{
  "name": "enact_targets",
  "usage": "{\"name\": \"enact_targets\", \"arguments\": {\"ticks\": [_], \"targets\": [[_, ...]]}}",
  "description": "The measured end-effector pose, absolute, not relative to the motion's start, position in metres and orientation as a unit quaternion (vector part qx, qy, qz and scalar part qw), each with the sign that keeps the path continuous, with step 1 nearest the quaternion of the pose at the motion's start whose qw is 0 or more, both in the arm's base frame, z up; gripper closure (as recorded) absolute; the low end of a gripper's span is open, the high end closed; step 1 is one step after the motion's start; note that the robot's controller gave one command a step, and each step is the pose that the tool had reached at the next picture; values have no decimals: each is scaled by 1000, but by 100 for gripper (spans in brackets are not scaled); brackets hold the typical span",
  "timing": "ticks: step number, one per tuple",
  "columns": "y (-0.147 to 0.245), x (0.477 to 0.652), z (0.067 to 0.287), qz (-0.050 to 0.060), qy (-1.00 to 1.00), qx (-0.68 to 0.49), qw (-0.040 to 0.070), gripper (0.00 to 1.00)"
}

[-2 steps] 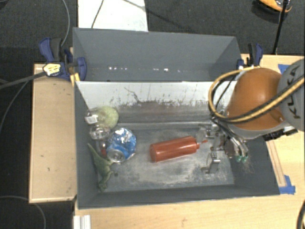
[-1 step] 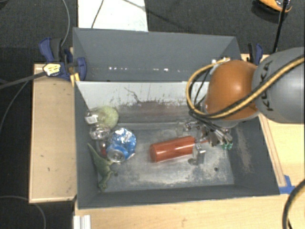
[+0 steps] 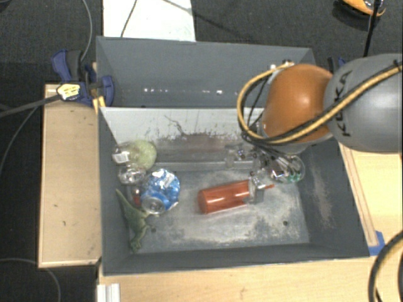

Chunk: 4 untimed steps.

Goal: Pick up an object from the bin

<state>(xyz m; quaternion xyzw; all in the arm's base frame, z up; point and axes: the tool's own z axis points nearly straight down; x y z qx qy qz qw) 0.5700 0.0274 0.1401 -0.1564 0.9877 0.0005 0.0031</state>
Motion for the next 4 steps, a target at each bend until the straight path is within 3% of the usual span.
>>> {"name": "enact_targets", "arguments": {"ticks": [1, 2, 3, 4], "targets": [[29, 549, 144, 0, 987, -161, 3, 0], [36, 559, 95, -1, 967, -255, 6, 0], [24, 549, 70, 0, 972, -233, 3, 100], [24, 549, 70, 0, 972, -233, 3, 100]]}}
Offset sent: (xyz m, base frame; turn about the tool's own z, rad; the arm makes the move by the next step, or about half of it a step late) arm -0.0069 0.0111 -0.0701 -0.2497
